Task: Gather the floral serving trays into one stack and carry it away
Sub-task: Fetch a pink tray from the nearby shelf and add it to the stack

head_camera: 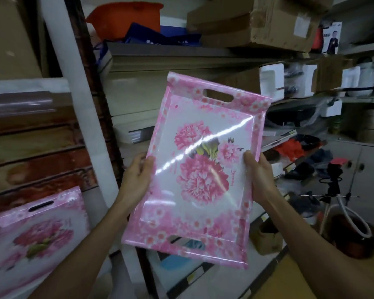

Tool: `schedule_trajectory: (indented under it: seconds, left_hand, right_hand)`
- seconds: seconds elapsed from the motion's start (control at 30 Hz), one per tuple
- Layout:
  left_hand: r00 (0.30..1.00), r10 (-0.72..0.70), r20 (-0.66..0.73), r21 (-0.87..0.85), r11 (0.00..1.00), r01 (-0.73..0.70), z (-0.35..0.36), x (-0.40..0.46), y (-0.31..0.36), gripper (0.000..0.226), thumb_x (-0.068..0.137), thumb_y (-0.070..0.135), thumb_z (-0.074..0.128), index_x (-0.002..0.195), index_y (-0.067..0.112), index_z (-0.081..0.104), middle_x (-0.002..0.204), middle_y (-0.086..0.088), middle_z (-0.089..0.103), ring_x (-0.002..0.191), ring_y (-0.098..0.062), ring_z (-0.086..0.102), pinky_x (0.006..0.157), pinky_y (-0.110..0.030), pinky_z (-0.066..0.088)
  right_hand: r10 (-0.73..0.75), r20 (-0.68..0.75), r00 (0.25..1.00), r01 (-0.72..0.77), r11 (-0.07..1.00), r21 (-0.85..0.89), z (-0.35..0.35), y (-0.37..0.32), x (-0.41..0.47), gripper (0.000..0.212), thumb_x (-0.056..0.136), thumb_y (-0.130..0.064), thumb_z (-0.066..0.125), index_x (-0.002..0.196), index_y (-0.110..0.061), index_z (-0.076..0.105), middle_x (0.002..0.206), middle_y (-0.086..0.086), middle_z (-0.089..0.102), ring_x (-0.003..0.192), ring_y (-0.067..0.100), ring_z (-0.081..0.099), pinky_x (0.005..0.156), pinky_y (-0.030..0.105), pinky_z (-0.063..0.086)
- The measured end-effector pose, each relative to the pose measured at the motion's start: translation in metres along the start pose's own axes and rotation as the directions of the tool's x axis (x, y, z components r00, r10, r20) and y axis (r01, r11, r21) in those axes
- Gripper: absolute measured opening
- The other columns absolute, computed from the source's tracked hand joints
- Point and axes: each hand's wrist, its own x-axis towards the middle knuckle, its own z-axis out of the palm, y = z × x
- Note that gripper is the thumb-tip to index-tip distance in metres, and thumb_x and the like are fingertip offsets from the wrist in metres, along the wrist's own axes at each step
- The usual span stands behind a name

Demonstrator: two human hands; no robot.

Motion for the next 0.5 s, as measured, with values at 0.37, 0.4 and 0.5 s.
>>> schedule_trajectory:
  seconds: [0.37,0.4,0.5]
  left_hand:
    - [0.989,-0.061,-0.137,0.012,0.998,0.063,-0.065,-0.054,-0.052,0.024,0.102,0.039,0.039,0.097,0.02,0.054,0.085,0.001,0.059,0.072,-0.01,0.053,0.065,-0.026,0.044]
    - [0.984,-0.079,-0.159,-0.003,0.997,0.079,-0.071,-0.058,-0.056,0.022,0.102,0.038,0.04,0.096,0.023,0.055,0.085,0.003,0.059,0.072,-0.01,0.053,0.064,-0.023,0.044]
    - [0.977,-0.092,-0.19,0.003,0.996,0.095,-0.094,-0.072,-0.057,0.024,0.101,0.037,0.039,0.099,0.022,0.058,0.074,0.017,0.059,0.072,-0.006,0.054,0.065,-0.023,0.044]
  right_hand:
    - [0.07,0.195,0.978,-0.061,0.997,-0.053,0.07,0.039,-0.025,0.029,0.095,-0.035,0.058,0.121,-0.021,0.061,0.119,0.027,0.062,0.107,0.046,0.063,0.089,0.062,0.052]
    - [0.079,0.208,0.975,-0.069,0.996,-0.054,0.078,0.041,-0.027,0.03,0.097,-0.031,0.056,0.123,-0.017,0.06,0.117,0.024,0.065,0.106,0.043,0.065,0.089,0.059,0.054]
    - [0.09,0.262,0.961,-0.075,0.995,-0.065,0.103,0.05,-0.032,0.028,0.097,-0.029,0.056,0.121,-0.014,0.061,0.111,0.017,0.069,0.1,0.037,0.068,0.078,0.047,0.06]
